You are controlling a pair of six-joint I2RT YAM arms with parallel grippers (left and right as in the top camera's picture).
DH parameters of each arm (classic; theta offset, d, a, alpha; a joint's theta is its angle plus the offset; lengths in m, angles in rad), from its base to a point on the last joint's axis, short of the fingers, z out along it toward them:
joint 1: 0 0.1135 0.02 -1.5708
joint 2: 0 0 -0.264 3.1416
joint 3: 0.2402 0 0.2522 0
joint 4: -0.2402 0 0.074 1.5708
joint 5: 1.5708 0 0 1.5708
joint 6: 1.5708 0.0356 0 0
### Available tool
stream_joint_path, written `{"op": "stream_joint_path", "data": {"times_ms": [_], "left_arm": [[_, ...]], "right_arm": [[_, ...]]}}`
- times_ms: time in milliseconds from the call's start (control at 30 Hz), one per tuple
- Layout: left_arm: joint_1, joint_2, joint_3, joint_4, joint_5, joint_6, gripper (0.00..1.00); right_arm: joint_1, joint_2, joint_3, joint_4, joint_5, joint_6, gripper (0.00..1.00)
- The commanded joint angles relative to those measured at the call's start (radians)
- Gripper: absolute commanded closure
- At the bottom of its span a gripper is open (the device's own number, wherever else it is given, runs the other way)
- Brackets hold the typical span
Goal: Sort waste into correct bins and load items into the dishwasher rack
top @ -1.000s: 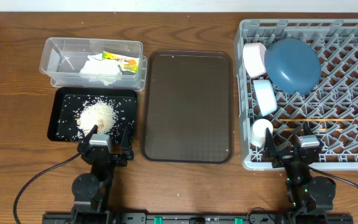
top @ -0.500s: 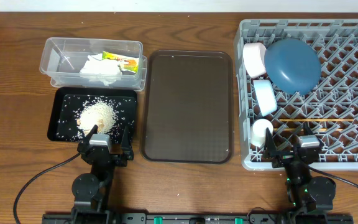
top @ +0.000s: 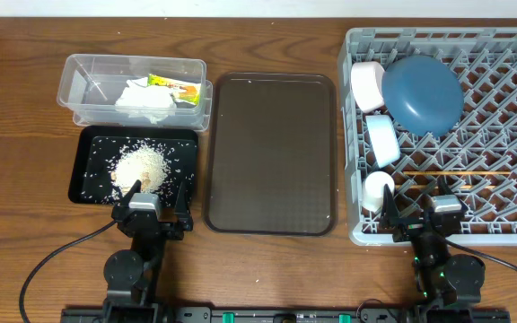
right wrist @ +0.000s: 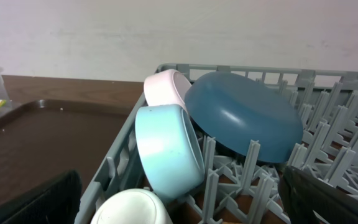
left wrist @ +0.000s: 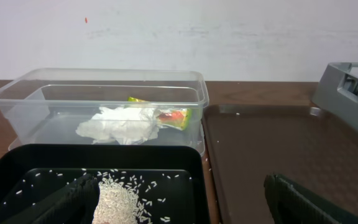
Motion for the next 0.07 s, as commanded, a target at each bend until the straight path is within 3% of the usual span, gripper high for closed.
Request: {"op": "stream_joint_path", "data": {"times_ms": [0, 33], "left_arm": [[0.006, -0.006, -0.012, -0.041, 0.011, 0.017, 0.12], [0.006, -0.006, -0.012, -0.041, 0.011, 0.017, 0.12]], "right_arm": [[0.01, -0.007, -0.003, -0.002, 0.0, -0.015, 0.01], [0.01, -0.007, -0.003, -0.002, 0.0, -0.015, 0.01]]}}
